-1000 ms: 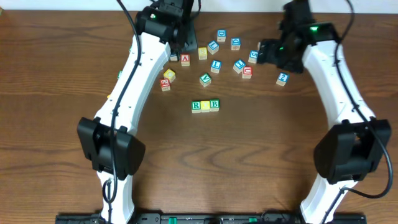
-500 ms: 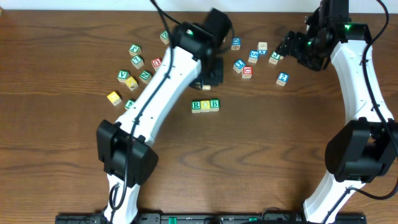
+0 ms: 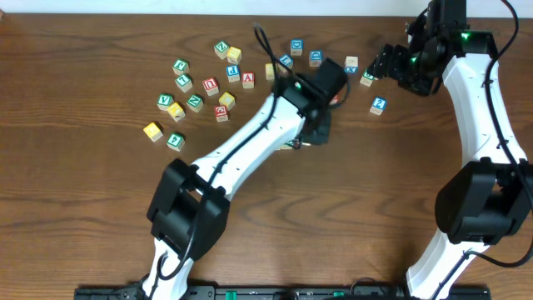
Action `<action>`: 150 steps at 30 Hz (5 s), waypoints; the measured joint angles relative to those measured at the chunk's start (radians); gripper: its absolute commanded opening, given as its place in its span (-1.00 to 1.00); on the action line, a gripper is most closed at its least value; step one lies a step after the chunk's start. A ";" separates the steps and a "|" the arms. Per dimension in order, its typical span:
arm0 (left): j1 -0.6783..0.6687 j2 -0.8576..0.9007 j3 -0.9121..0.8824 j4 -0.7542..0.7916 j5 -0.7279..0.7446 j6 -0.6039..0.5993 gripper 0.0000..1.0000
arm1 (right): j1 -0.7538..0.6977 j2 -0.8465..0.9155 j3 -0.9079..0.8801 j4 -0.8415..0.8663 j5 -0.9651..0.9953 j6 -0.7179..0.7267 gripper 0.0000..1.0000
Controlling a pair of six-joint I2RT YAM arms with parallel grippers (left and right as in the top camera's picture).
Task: Spell out ROBOT
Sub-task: 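Carry the yellow O block down toward the right of the B block, then set the O block down and open the left gripper, then push the yellow O block leftward with the right gripper against the B block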
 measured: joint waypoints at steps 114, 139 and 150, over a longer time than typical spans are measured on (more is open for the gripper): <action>0.441 -0.374 -0.320 0.087 -0.141 0.055 -0.10 | 0.401 0.037 -0.456 0.402 0.137 -0.003 -0.86; 0.441 -0.374 -0.320 0.087 -0.141 0.055 -0.10 | 0.429 0.040 -0.457 0.344 0.086 0.062 -0.84; 0.441 -0.374 -0.320 0.087 -0.141 0.055 -0.10 | 0.442 0.040 -0.457 0.361 0.071 0.062 -0.82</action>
